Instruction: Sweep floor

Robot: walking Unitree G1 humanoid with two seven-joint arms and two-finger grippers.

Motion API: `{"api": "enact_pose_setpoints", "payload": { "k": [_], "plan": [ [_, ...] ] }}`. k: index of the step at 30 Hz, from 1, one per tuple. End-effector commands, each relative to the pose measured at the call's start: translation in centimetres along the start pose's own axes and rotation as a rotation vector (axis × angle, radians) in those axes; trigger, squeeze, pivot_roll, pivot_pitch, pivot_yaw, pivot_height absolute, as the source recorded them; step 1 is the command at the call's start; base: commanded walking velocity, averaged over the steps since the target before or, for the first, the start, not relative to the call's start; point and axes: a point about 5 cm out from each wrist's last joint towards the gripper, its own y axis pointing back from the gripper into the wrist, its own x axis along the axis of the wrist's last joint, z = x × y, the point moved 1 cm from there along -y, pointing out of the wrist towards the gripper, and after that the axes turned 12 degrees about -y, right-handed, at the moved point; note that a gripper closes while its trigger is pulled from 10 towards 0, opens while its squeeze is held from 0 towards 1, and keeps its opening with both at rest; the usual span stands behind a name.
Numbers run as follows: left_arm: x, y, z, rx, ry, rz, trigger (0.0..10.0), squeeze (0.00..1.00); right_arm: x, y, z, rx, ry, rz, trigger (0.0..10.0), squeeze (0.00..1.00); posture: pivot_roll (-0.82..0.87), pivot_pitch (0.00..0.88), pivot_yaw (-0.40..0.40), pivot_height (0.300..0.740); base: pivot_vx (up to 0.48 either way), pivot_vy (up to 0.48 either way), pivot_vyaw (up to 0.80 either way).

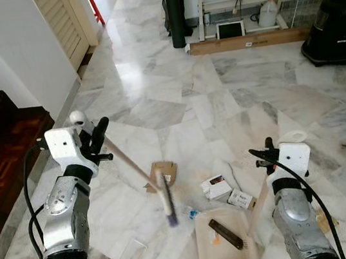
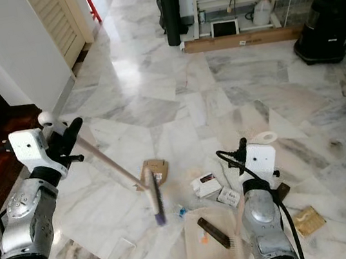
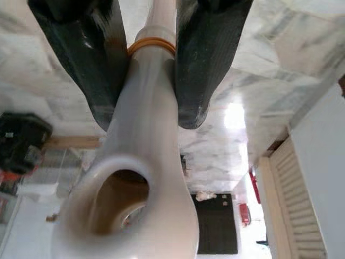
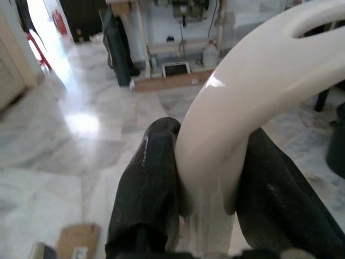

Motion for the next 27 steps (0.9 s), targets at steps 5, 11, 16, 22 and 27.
{"api": "enact_pose_setpoints", "payload": {
  "k": [5, 11, 16, 22, 27],
  "plan": [
    [-1.1, 1.0, 1.5, -0.002, -0.067, -0.006, 10.0, 0.0, 2.9, -0.6, -2.3, 0.043, -0.087, 0.094, 10.0, 0.0, 0.01, 0.0, 0.086, 0.74, 0.0, 0.0, 0.0],
    [-1.8, 1.8, 2.8, -0.057, -0.084, -0.014, 10.0, 0.0, 3.1, -1.1, -3.2, 0.066, -0.102, 0.097, 10.0, 0.0, 0.01, 0.0, 0.079, 0.74, 0.0, 0.0, 0.0],
    [-1.8, 2.3, 3.2, -0.089, -0.127, -0.004, 10.0, 0.0, 3.6, -1.8, -3.0, 0.079, -0.081, 0.098, 10.0, 0.0, 0.02, 0.0, 0.064, 0.74, 0.0, 0.0, 0.0],
    [-2.0, 2.3, 4.0, -0.107, -0.128, -0.001, 10.0, 0.0, 3.6, -2.0, -2.5, 0.068, -0.061, 0.096, 10.0, 0.0, 0.01, 0.0, 0.057, 0.74, 0.0, 0.0, 0.0],
    [-1.8, 2.0, 4.7, -0.128, -0.125, 0.012, 10.0, 0.0, 3.1, -1.7, -2.6, 0.068, -0.061, 0.081, 10.0, 0.0, 0.02, 0.0, 0.062, 0.74, 0.0, 0.0, 0.0]
  ]
}}
